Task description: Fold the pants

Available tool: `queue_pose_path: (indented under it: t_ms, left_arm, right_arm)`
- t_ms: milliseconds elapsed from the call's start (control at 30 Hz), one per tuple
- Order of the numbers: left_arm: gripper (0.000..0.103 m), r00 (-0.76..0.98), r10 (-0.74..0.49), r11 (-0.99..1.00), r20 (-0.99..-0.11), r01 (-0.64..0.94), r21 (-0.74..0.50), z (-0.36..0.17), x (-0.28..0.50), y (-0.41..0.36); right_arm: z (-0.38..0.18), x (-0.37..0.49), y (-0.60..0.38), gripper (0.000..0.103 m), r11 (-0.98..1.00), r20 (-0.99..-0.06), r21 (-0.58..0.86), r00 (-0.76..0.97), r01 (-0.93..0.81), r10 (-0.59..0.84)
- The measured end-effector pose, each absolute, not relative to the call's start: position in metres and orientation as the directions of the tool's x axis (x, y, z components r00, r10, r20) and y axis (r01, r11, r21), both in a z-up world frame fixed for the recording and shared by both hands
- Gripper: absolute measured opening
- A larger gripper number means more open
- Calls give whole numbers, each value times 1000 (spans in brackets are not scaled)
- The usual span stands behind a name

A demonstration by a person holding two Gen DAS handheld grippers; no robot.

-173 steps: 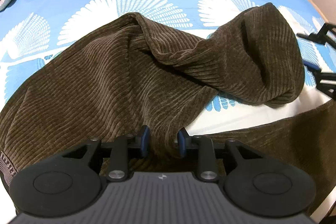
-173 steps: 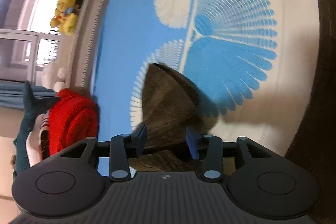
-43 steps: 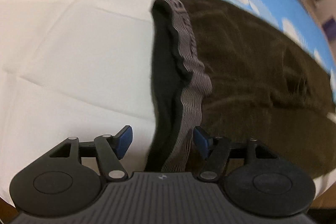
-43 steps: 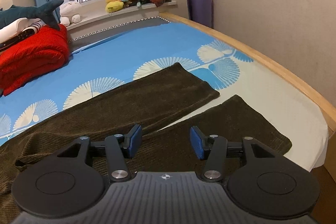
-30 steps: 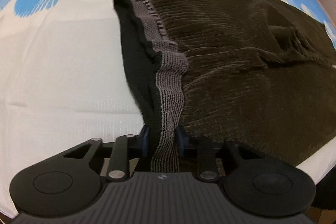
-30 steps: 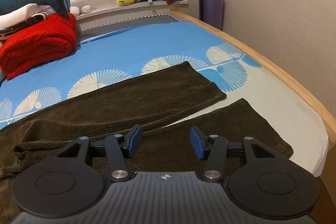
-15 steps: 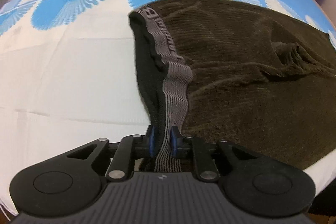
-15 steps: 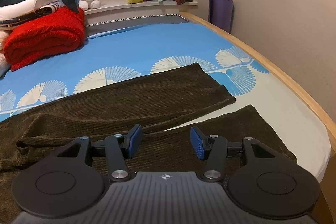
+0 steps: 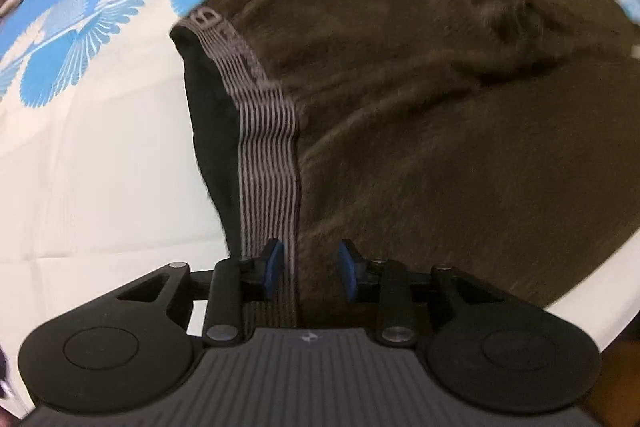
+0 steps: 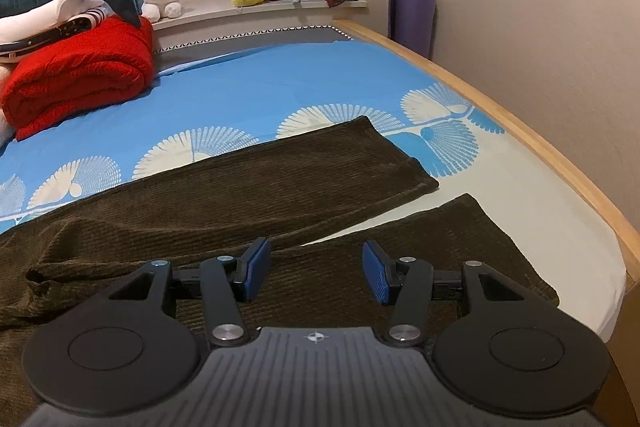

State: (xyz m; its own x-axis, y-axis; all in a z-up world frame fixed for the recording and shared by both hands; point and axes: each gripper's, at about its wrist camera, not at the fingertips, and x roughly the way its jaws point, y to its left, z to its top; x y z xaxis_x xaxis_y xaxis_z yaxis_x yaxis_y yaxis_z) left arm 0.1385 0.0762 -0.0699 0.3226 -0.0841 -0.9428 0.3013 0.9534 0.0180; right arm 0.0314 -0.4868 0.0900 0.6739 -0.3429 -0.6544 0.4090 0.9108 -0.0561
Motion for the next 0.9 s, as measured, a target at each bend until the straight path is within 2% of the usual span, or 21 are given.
queue_pose_path:
  t_ms: [300, 500, 700, 733, 833, 900]
  left_arm:
    - [41, 413, -131, 963, -901, 270, -16, -54, 148, 74]
    - [41, 476, -163, 976, -864, 207, -71, -37, 150, 84]
    - [41, 519, -169, 977, -838, 198, -75, -27, 148, 86]
    - [39, 524, -163, 978, -836, 200, -66, -26, 148, 85]
    - [19, 534, -164, 977, -829, 203, -62, -25, 147, 82]
    - [13, 543, -163, 979, -824, 193, -67, -23, 150, 81]
  right_arm:
    - [86, 30, -498, 53, 903, -670, -63, 652, 426, -355]
    - [86, 29, -501, 53, 902, -669, -59, 654, 427, -353]
    - [86, 30, -505, 51, 884, -662, -60, 644, 464, -383]
    - [86, 30, -507, 48, 880, -667, -51, 639, 472, -382]
    - [82, 31, -510, 39, 878, -700, 6, 629, 479, -338]
    - [80, 33, -509, 36, 890, -716, 42, 636, 453, -290]
